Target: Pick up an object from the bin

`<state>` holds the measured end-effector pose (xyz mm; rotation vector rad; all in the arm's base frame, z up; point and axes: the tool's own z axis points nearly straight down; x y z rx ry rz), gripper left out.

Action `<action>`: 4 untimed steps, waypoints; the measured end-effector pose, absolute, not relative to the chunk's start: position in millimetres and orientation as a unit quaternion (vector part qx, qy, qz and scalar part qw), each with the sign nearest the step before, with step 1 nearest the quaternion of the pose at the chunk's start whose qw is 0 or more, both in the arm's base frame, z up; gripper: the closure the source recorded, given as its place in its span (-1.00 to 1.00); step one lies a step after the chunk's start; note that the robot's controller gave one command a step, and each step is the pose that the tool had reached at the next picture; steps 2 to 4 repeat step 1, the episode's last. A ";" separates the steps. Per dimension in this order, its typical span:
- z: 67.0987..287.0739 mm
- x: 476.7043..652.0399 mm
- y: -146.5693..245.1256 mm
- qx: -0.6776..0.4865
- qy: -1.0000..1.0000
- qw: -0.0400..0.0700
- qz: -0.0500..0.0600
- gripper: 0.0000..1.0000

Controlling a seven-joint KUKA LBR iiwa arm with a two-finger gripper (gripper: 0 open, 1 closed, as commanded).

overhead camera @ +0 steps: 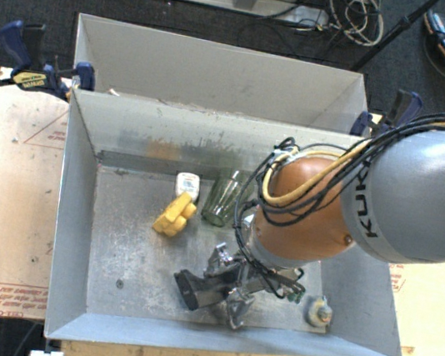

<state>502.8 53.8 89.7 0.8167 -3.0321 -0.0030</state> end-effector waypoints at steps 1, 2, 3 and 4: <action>93.4 503.0 54.1 0.260 -0.966 0.001 -0.001 1.00; 93.4 503.0 54.1 0.260 -0.966 0.001 -0.001 1.00; 93.4 503.0 54.1 0.260 -0.966 0.001 -0.001 1.00; 93.4 503.0 54.1 0.260 -0.966 0.001 -0.001 1.00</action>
Offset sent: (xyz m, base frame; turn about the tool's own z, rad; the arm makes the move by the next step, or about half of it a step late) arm -0.0001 0.0000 0.0245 0.0000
